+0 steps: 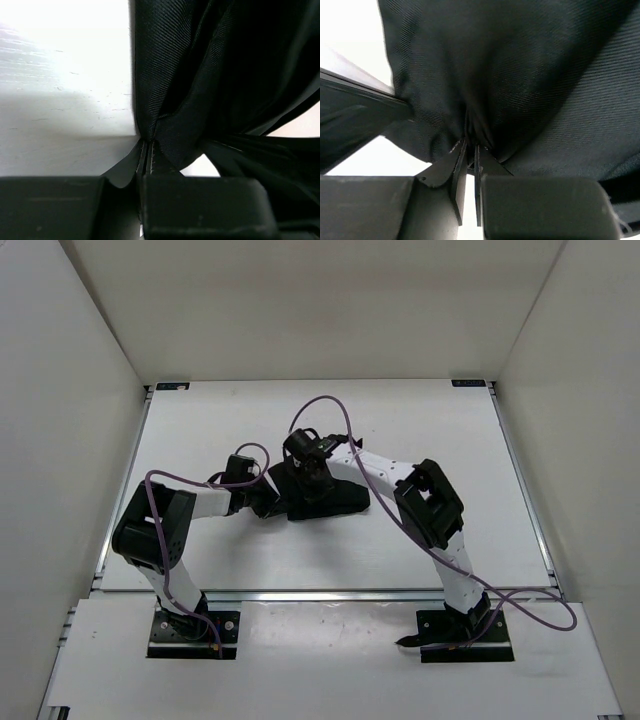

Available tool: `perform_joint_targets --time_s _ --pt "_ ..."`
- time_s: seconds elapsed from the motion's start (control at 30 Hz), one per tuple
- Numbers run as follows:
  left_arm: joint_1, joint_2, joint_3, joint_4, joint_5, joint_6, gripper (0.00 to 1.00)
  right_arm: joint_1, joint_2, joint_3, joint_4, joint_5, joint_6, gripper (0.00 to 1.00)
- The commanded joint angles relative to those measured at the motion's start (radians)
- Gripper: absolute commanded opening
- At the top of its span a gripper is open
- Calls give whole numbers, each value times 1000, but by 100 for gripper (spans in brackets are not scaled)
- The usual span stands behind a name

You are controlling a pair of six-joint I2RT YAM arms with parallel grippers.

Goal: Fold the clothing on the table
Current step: Fold the skirt

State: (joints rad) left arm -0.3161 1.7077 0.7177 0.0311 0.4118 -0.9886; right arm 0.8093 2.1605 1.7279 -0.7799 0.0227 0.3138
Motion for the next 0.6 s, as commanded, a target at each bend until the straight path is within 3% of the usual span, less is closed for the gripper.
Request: perform_joint_targets --time_s 0.0,0.27,0.57 --pt "6 -16 -11 -2 -10 16 7 8 -24 65 11 -13 2 0" --pt "2 -13 -26 -7 -13 21 9 44 -2 145 -47 -7 -19 0" --pt "15 -16 -24 -8 8 28 10 74 1 124 -55 -56 -21 0"
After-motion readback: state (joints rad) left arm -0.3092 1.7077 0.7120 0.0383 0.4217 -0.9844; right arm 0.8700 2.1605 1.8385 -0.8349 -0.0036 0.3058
